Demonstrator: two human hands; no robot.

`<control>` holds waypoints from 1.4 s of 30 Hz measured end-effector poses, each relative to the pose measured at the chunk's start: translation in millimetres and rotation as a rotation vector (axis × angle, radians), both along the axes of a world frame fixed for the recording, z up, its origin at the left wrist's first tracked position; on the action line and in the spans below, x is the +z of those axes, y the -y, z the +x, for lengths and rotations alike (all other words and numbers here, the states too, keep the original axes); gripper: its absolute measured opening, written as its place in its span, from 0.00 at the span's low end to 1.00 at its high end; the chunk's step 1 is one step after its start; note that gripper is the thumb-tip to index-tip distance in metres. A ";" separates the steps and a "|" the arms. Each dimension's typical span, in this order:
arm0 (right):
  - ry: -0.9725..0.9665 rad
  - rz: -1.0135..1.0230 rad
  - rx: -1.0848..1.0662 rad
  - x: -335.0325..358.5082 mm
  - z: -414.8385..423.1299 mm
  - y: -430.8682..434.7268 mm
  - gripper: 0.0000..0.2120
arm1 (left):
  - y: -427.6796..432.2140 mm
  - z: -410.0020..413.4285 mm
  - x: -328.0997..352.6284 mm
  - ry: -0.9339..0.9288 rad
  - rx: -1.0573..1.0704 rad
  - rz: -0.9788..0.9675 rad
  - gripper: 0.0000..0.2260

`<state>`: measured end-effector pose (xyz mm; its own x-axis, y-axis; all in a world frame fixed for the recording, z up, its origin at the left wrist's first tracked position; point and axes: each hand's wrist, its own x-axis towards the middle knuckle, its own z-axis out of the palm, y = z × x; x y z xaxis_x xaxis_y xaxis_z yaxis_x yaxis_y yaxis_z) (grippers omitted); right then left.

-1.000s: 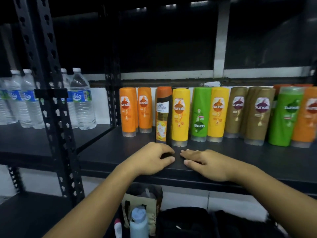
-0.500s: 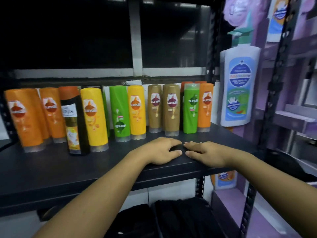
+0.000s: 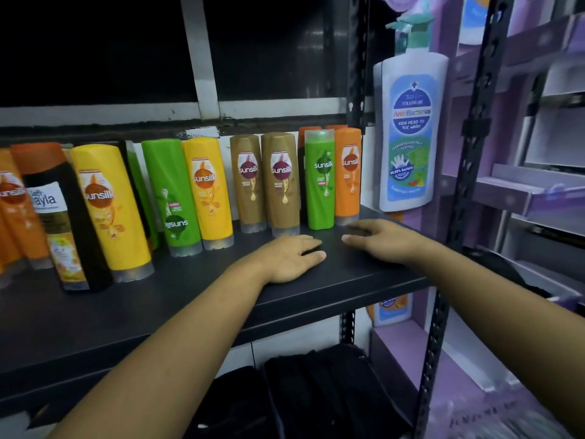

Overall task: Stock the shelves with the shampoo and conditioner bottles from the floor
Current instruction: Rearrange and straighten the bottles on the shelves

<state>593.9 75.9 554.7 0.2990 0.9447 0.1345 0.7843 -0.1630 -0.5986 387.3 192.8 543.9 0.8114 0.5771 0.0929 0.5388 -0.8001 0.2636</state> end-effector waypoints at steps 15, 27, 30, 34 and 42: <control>-0.687 0.430 -0.158 -6.6 34.0 -92.8 0.33 | -1.8 -1.6 -0.9 0.078 0.018 -0.050 0.25; -0.505 0.481 -0.253 -7.8 21.4 -85.1 0.25 | -4.6 -2.4 -1.4 0.113 -0.004 -0.065 0.24; -0.466 0.468 -0.295 -6.9 19.1 -79.9 0.23 | -5.3 -2.5 -1.5 0.121 -0.007 -0.064 0.24; -0.433 0.387 -0.276 -3.4 9.7 -58.5 0.25 | -6.2 -2.3 -1.8 0.116 -0.010 -0.070 0.25; -0.325 0.254 -0.185 3.0 -36.3 2.9 0.30 | 9.4 -11.8 8.6 0.064 0.013 -0.029 0.27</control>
